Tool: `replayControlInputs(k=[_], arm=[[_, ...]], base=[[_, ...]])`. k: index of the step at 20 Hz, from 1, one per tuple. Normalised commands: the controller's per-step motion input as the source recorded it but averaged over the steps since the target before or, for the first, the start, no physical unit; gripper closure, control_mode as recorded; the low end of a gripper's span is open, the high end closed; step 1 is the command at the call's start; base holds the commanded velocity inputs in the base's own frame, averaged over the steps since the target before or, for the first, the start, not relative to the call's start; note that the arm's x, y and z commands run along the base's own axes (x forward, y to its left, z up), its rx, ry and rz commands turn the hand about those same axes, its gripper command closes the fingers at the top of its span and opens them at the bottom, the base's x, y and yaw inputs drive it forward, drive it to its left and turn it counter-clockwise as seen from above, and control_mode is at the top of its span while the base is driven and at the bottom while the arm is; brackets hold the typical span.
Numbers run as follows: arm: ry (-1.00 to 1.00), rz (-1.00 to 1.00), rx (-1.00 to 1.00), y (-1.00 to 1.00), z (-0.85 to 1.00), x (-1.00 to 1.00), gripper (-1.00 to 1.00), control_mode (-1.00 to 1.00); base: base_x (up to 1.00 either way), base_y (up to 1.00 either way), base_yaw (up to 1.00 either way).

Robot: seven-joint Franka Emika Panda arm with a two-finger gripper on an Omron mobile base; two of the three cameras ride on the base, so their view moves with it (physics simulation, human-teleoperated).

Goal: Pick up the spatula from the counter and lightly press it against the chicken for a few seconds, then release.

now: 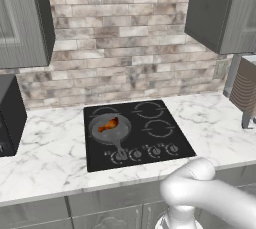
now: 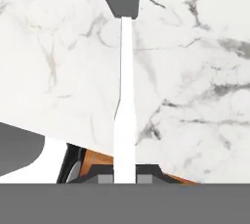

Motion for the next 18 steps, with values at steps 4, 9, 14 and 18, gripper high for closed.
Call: replayControlInputs(k=[4, 9, 14, 18], arm=[[-0.11, 0.05, -0.12, 0.68, 0.54, -0.32, 1.00, -1.00], [-0.16, 0.03, -0.14, 0.62, 0.49, -0.36, 1.00, -1.00], [-0.13, 0.03, -0.14, 0.59, 0.45, -0.25, 1.00, -1.00], [-0.04, 0.08, -0.13, 0.47, 0.35, -0.04, 1.00, -1.00]], base=[[0.00, 0.00, 0.00], [0.00, 0.00, 0.00], [0.00, 0.00, 0.00], [0.00, 0.00, 0.00]])
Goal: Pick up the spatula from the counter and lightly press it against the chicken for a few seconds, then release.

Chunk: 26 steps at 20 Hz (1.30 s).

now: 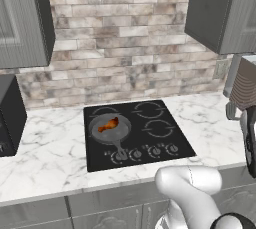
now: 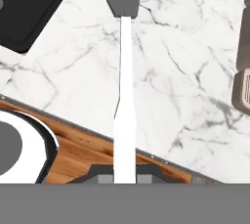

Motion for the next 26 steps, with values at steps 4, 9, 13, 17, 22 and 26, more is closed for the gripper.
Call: replayControlInputs(k=[4, 9, 13, 17, 22, 26], arm=[[0.00, 0.15, -0.11, 0.41, 0.21, -0.01, 1.00, -1.00], [0.00, 0.27, -0.08, 0.39, 0.04, 0.01, 1.00, -1.00], [0.00, 0.31, -0.08, 0.35, 0.02, 0.10, 1.00, -1.00], [0.06, 0.24, -0.04, 0.34, 0.07, 0.27, 1.00, -1.00], [0.16, 0.04, -0.01, 0.43, 0.16, 0.42, 1.00, -1.00], [0.19, 0.00, -0.03, 0.27, 0.21, 0.33, 1.00, -1.00]], base=[[0.00, 0.00, 0.00], [0.00, 0.00, 0.00], [0.00, 0.00, 0.00], [0.00, 0.00, 0.00], [0.00, 0.00, 0.00], [0.00, 0.00, 0.00]])
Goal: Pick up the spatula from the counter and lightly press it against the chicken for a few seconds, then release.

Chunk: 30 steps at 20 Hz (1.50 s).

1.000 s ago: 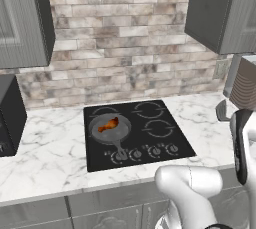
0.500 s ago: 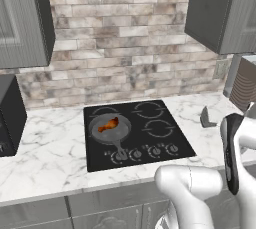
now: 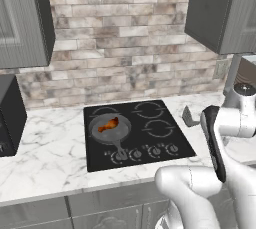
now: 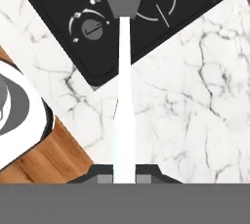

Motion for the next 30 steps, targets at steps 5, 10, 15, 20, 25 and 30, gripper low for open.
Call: replayControlInputs(k=[5, 10, 15, 20, 25, 30], arm=[[0.16, 0.00, -0.03, 0.16, 0.08, 0.23, 1.00, -1.00], [0.10, 0.00, -0.01, 0.29, 0.00, 0.26, 1.00, -1.00], [0.04, 0.00, -0.06, 0.39, 0.00, 0.19, 1.00, -1.00], [0.01, 0.00, -0.08, 0.27, 0.04, 0.01, 1.00, -1.00], [0.02, 0.00, -0.09, 0.19, 0.04, 0.00, 1.00, -1.00], [0.00, 0.00, -0.07, 0.26, 0.10, 0.00, 1.00, -1.00]], base=[[0.00, 0.00, 0.00], [0.00, 0.00, 0.00], [0.00, 0.00, 0.00], [0.00, 0.00, 0.00], [0.00, 0.00, 0.00], [0.00, 0.00, 0.00]])
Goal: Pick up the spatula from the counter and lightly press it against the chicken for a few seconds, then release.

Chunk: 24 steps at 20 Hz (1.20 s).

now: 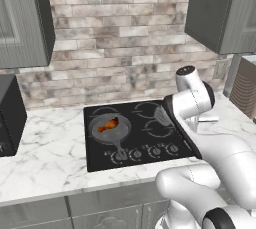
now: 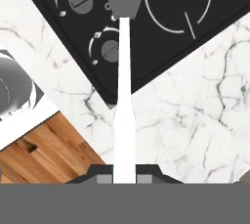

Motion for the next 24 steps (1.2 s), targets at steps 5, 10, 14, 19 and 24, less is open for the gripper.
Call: replayControlInputs(k=[5, 10, 14, 19, 24], arm=[[0.03, 0.02, -0.02, 0.30, 0.23, 0.14, 1.00, -1.00], [0.08, 0.06, 0.00, 0.23, 0.20, 0.17, 1.00, -1.00], [0.07, 0.10, 0.00, 0.24, 0.02, 0.12, 1.00, -1.00], [0.05, 0.09, -0.02, 0.30, -0.01, 0.10, 1.00, -1.00], [0.00, 0.06, -0.08, 0.25, 0.00, 0.03, 1.00, -1.00]], base=[[0.00, 0.00, 0.00], [0.00, 0.00, 0.00], [0.00, 0.00, 0.00], [0.00, 0.00, 0.00], [0.00, 0.00, 0.00]])
